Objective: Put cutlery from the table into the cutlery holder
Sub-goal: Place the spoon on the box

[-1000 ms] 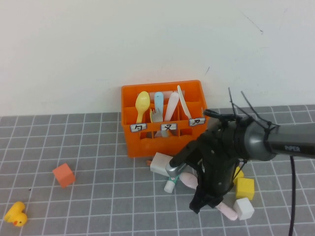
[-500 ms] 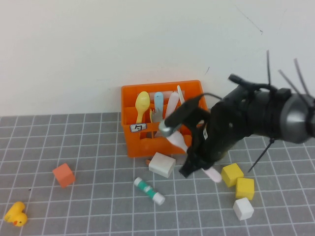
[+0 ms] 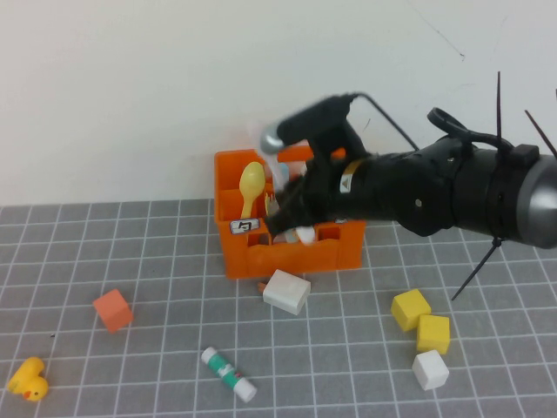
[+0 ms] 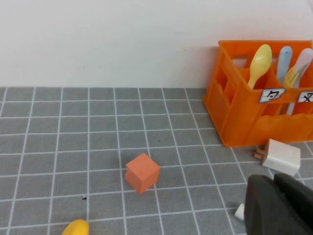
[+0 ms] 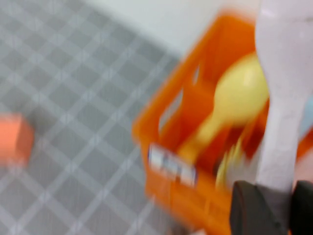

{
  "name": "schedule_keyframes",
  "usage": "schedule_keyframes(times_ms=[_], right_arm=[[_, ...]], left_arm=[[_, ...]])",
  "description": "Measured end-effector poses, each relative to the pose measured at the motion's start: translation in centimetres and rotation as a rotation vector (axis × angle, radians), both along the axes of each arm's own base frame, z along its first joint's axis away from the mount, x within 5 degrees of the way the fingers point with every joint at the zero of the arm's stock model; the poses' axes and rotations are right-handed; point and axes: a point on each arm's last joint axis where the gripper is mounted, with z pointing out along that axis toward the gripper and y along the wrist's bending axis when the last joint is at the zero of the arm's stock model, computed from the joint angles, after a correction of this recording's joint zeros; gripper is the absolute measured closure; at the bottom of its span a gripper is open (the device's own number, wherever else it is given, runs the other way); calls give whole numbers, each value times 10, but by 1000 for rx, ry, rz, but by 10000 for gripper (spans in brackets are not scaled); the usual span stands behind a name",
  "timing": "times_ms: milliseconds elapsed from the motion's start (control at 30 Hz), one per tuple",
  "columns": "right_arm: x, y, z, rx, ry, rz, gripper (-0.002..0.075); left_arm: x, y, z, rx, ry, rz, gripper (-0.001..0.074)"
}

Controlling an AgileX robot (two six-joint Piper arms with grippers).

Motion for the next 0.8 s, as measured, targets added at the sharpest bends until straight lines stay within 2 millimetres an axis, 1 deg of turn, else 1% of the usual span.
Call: schedule_keyframes(times_ms=[167,433,600,700,800], right_arm=[[8,4,14,95,-159,-6,569],[15,11,33,185,-427,47,569],[21,19,24,287,-500,60,569],[25,25,12,356,-528,70,569],[28,30,-6,386,-537,88,569]], left_arm=[[0,0,0,0,0,0,736],[0,0,0,2,0,-1,736],[1,0,-6,9,13,-3,736],[1,0,-6,9,14,-3,736],[1,0,-7,15,13,-3,736]])
